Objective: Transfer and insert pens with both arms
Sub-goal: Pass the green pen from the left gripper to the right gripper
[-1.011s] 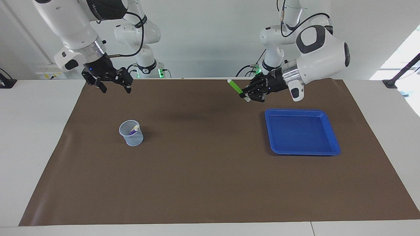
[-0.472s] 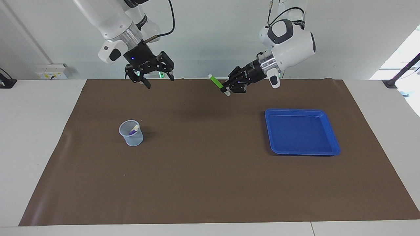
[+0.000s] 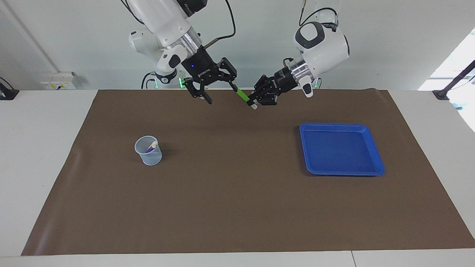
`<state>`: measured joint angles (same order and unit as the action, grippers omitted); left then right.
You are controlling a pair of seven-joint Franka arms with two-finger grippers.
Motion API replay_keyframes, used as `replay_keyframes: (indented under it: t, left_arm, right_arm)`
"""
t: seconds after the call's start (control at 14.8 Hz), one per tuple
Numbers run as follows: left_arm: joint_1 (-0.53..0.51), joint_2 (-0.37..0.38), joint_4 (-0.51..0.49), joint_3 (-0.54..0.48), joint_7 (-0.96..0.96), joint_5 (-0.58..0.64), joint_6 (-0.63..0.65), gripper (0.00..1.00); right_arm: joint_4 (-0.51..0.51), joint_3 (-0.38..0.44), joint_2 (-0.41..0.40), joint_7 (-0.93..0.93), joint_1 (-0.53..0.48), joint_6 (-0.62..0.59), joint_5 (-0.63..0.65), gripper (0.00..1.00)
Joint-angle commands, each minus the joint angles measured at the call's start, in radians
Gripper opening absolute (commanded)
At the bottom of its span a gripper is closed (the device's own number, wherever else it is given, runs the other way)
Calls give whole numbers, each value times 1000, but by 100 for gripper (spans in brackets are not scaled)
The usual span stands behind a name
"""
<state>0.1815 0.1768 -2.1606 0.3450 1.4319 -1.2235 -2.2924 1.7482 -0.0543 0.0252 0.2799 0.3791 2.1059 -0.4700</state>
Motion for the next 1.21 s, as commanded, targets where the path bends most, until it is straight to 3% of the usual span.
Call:
replay_keyframes:
  t: [0.0, 0.67, 0.81, 0.94, 1.15]
  left_arm:
    - [32, 38, -44, -12, 15, -36, -47, 0]
    - [38, 43, -54, -12, 28, -65, -87, 0]
    - [38, 43, -54, -12, 30, -65, -85, 0]
    - [38, 43, -54, -12, 30, -65, -87, 0]
    - [38, 43, -54, -12, 30, -65, -87, 0]
  right_arm:
    - [54, 5, 32, -2, 27, 39, -30, 100]
    - [82, 5, 41, 2, 54, -27, -32, 99]
    - [80, 5, 41, 2, 55, -27, -32, 83]
    - [77, 5, 39, 2, 55, -24, -32, 43]
    - [74, 5, 38, 4, 55, -12, -32, 8]
